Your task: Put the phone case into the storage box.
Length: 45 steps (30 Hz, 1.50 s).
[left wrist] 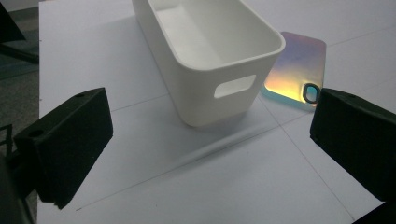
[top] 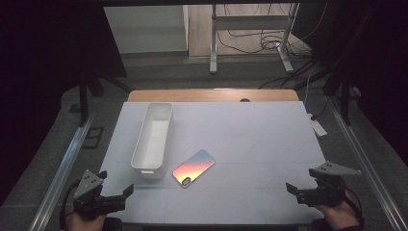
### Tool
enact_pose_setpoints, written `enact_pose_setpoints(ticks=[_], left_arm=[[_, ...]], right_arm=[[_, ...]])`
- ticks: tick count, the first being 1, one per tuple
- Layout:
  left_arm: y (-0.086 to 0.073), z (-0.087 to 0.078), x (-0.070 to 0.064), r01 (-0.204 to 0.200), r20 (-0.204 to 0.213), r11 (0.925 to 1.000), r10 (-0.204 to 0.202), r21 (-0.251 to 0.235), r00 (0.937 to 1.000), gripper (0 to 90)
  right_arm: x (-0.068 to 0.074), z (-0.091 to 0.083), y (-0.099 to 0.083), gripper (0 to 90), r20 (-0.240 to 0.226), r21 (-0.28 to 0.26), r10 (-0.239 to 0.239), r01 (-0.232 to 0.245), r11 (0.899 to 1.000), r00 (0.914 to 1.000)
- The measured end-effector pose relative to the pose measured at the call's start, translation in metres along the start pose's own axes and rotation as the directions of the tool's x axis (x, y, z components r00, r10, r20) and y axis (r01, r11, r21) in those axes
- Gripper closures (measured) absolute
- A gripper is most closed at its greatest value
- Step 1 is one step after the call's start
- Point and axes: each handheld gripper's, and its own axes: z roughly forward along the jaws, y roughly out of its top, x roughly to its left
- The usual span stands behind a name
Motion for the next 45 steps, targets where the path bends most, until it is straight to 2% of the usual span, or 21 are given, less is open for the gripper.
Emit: enact_pose_setpoints(ticks=[20,27,33,38,45], left_arm=[[-0.0002,0.0004,0.0008,-0.004,0.015,1.0,0.004,0.002,0.9999,0.2],[-0.0002,0.0005,0.0012,-0.002,0.02,1.0,0.002,0.001,0.9998,0.3],[-0.0002,0.0006,0.0006,-0.009,0.021,1.0,0.009,0.003,0.9997,0.3],[-0.0002,0.001,0.0001,-0.013,0.028,0.9999,0.013,0.005,0.9995,0.3],[0.0001,0.0016,-0.0005,-0.022,0.025,0.9997,0.021,0.01,0.9994,0.3]], right_arm=[[0.0004,0.0011,0.0004,0.0,0.006,0.009,0.0,-0.001,1.0,1.0],[0.0013,0.0033,0.0013,0.0,0.003,0.029,-0.011,0.011,1.0,0.9999],[0.0017,0.0037,0.0018,0.0,-0.007,0.035,-0.018,0.018,0.999,0.9998],[0.0032,0.006,0.0031,0.0,-0.022,0.063,-0.039,0.04,0.997,0.999],[0.0029,0.0069,0.0037,0.0,-0.037,0.069,-0.034,0.037,0.997,0.9987]])
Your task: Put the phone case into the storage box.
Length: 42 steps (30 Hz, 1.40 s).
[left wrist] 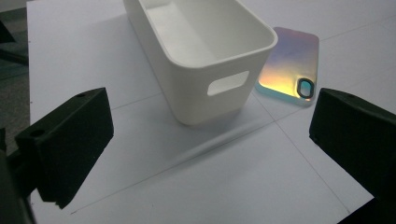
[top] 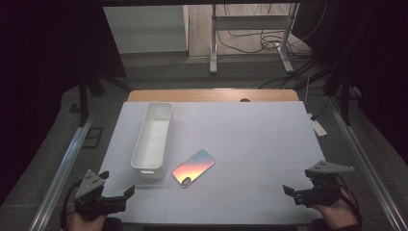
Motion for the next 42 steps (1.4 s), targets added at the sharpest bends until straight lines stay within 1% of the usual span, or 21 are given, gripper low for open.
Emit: enact_pose_setpoints(ticks=[2,8,13,20,24,28,34,42], left_arm=[[0.0,0.0,0.0,-0.002,0.001,1.0,0.002,0.002,1.0,0.5],[0.0,0.001,-0.001,-0.013,0.004,0.9999,0.013,0.01,0.9999,0.7],[0.001,0.001,-0.001,-0.014,0.008,0.9998,0.014,0.014,0.9999,0.8],[0.001,0.002,0.0,-0.014,0.009,0.9998,0.014,0.016,0.9999,0.9],[0.001,0.001,0.0,-0.015,0.022,0.9998,0.015,0.01,0.9996,0.8],[0.001,0.001,0.0,-0.021,0.026,0.9997,0.02,0.011,0.9995,0.8],[0.001,0.001,0.0,-0.021,0.027,0.9997,0.021,0.01,0.9994,0.8],[0.0,0.001,0.0,-0.022,0.037,0.9997,0.022,0.007,0.9991,0.8]], right_arm=[[0.001,0.001,0.001,0.0,-0.008,0.003,-0.003,0.003,1.0,1.0],[0.003,0.004,0.006,0.0,-0.011,0.013,-0.034,0.034,0.999,0.9994],[0.006,0.008,0.011,0.0,-0.021,0.027,-0.043,0.044,0.999,0.9988],[0.009,0.015,0.018,0.0,-0.046,0.017,-0.06,0.061,0.998,0.9971],[0.012,0.02,0.023,0.0,-0.055,0.013,-0.068,0.068,0.998,0.9962],[0.015,0.024,0.028,0.0,-0.067,0.027,-0.084,0.086,0.996,0.9942],[0.019,0.032,0.035,0.0,-0.102,0.037,-0.1,0.104,0.994,0.9898],[0.027,0.043,0.045,0.0,-0.149,0.042,-0.098,0.106,0.994,0.984]])
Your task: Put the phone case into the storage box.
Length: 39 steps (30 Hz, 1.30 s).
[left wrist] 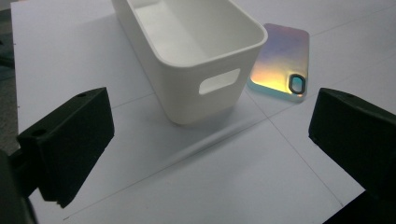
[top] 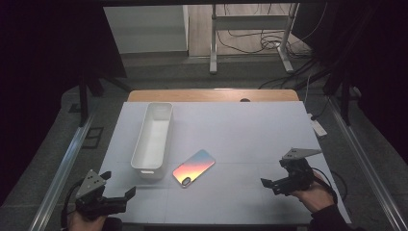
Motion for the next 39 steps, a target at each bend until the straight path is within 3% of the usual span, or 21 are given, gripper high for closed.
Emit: enact_pose_setpoints(ticks=[22,39], left_arm=[[0.0,0.0,0.0,-0.001,0.011,1.0,0.001,-0.001,0.9999,0.6],[0.0,0.0,0.0,-0.004,0.017,1.0,0.004,0.001,0.9999,0.6]], right_arm=[[0.017,0.028,0.022,0.0,-0.055,0.048,-0.073,0.076,0.996,0.9958],[0.027,0.051,0.039,0.0,-0.066,0.068,-0.118,0.123,0.99,0.9908]])
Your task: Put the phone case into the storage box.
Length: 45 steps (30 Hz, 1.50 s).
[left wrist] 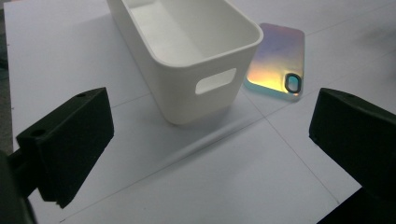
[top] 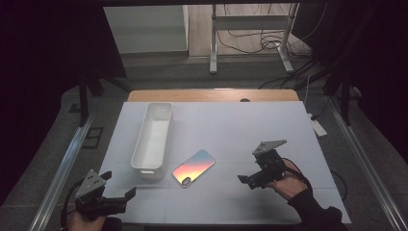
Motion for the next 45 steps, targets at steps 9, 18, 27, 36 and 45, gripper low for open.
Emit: enact_pose_setpoints(ticks=[9,18,27,36,45], left_arm=[[0.0,0.0,0.0,0.0,0.0,1.0,0.0,0.0,1.0,0.5],[0.0,0.0,0.001,0.0,0.002,1.0,0.0,0.0,1.0,0.5],[0.0,0.0,0.001,0.0,0.004,1.0,0.0,0.0,1.0,0.5],[0.0,0.0,0.001,-0.001,0.005,1.0,0.001,0.002,1.0,0.5],[0.0,0.0,0.001,-0.002,0.006,1.0,0.002,0.003,1.0,0.5]], right_arm=[[0.004,0.013,0.011,0.0,-0.018,0.017,-0.027,0.027,0.999,0.9995],[0.007,0.03,0.023,0.0,-0.041,0.044,-0.061,0.063,0.997,0.9973],[0.011,0.049,0.037,0.0,-0.067,0.063,-0.082,0.086,0.994,0.9944],[0.017,0.063,0.048,0.0,-0.07,0.085,-0.111,0.117,0.989,0.9913],[0.022,0.076,0.058,0.0,-0.064,0.119,-0.122,0.129,0.984,0.9904]])
